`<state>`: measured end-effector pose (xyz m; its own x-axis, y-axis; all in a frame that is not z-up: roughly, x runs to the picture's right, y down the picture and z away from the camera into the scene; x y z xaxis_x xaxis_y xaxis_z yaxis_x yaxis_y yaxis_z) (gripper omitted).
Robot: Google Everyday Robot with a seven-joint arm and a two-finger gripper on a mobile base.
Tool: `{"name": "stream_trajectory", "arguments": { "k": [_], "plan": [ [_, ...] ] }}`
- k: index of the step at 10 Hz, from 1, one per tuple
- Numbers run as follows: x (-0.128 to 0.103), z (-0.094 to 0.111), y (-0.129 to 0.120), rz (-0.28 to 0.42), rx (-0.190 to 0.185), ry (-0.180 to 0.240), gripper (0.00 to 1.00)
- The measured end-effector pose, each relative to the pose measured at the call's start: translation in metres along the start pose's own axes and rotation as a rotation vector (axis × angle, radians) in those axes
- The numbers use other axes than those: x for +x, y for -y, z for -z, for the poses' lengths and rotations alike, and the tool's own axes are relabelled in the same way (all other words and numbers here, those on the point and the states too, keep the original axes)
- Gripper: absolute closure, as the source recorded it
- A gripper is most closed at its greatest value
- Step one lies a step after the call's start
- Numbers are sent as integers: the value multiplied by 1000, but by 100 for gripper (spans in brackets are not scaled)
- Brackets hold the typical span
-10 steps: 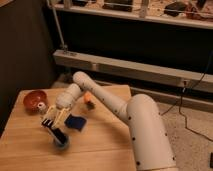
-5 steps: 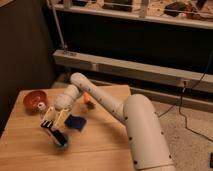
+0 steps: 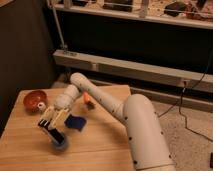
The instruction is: Place the eraser in the ceramic cup
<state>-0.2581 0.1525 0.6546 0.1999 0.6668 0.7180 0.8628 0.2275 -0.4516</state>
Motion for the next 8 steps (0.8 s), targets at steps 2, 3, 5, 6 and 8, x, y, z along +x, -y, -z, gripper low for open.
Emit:
{"name": "stream_trajectory", "arguments": {
  "k": [2, 3, 5, 6, 8],
  "plan": [
    [0, 0, 0, 0, 0, 0, 60],
    [0, 0, 0, 0, 0, 0, 60],
    [0, 0, 0, 0, 0, 0, 60],
    [0, 0, 0, 0, 0, 0, 60],
    [-6, -3, 3, 17, -6, -17, 60]
  ]
}}
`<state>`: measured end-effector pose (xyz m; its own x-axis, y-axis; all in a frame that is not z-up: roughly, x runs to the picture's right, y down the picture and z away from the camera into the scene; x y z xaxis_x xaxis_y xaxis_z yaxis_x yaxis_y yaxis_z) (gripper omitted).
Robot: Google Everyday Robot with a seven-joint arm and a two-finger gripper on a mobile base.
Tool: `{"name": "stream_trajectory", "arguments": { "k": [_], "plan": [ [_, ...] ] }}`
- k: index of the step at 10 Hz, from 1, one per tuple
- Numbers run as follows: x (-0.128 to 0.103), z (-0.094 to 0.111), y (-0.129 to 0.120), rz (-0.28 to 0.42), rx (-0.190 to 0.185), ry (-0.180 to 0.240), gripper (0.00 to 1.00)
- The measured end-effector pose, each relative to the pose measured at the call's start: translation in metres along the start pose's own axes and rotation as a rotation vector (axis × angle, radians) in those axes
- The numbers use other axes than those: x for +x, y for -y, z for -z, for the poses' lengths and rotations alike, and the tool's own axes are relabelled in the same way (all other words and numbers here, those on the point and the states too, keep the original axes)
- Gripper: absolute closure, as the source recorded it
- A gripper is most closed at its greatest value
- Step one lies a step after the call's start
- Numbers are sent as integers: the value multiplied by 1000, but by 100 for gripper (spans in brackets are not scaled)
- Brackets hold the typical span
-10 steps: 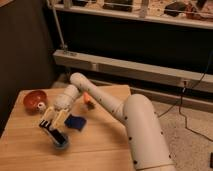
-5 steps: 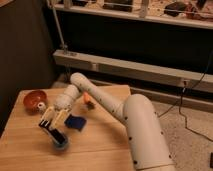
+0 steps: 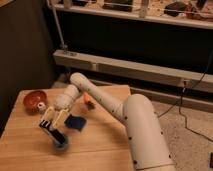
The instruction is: Place the eraser in the ceramic cup
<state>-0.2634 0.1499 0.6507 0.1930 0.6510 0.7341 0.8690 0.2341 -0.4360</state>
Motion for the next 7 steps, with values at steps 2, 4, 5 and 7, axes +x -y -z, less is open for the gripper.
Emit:
{"name": "stream_trajectory", "arguments": {
  "k": [2, 4, 5, 7],
  "plan": [
    [-8, -7, 7, 25, -15, -21, 60],
    [-21, -13, 15, 59, -30, -45, 60],
    [-26, -16, 18, 72, -36, -53, 60],
    [-36, -20, 23, 97, -46, -61, 60]
  ]
}}
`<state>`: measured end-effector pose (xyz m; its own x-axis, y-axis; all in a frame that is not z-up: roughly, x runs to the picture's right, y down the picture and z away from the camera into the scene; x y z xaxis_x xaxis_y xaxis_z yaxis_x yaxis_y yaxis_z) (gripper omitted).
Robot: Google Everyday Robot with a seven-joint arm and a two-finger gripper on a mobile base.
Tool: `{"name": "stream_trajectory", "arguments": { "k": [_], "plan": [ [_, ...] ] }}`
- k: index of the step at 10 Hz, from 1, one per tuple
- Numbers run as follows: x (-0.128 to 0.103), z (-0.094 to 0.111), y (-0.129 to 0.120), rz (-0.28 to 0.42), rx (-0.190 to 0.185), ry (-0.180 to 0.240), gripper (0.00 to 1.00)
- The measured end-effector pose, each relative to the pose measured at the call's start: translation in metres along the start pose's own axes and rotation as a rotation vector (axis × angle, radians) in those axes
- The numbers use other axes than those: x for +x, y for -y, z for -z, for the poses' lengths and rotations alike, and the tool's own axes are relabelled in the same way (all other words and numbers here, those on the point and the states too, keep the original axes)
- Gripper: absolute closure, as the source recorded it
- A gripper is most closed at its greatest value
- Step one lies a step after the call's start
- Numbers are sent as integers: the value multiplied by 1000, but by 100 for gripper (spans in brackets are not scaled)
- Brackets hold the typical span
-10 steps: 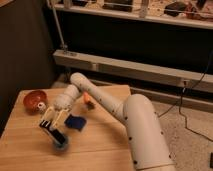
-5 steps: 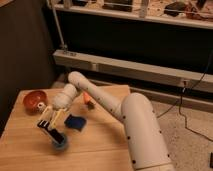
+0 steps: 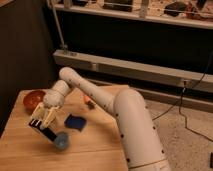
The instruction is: Place the eraser in the ceramic cup
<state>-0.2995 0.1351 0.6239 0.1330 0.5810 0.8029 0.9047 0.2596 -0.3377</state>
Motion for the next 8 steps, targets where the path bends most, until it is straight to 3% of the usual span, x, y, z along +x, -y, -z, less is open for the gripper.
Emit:
{"name": "stream_trajectory", "arguments": {
  "k": [4, 8],
  "plan": [
    [-16, -2, 9, 39, -10, 11, 60],
    [-20, 1, 6, 36, -14, 28, 60]
  ]
}}
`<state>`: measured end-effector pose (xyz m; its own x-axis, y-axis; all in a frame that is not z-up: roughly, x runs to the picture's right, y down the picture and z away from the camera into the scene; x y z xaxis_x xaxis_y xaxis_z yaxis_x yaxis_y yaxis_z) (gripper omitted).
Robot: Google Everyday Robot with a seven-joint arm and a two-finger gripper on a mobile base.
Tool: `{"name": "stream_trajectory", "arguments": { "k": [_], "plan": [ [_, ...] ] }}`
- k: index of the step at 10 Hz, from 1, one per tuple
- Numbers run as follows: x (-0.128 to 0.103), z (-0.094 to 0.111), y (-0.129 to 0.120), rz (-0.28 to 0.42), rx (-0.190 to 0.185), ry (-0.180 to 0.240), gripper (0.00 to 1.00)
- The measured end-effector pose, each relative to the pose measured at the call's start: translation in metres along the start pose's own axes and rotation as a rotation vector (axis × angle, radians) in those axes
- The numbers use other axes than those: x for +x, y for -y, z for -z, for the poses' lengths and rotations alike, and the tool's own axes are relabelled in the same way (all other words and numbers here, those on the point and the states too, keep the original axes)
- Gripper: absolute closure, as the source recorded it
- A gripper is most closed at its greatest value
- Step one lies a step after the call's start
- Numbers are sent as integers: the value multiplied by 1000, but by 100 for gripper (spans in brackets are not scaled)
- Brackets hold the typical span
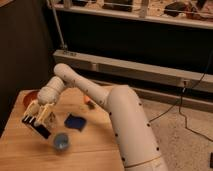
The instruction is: Place the eraser in the ceramic cup
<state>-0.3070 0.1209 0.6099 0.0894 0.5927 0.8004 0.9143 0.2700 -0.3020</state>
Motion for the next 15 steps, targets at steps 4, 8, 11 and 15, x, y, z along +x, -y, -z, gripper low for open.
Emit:
{"name": "stream_trajectory", "arguments": {
  "k": [4, 8, 11, 15],
  "plan": [
    [1, -1, -24, -59, -25, -15, 60],
    [-3, -7, -51, -99, -57, -38, 60],
    [-7, -8, -65, -110, -64, -54, 60],
    [1, 4, -70, -98, -37, -60, 60]
  ]
}}
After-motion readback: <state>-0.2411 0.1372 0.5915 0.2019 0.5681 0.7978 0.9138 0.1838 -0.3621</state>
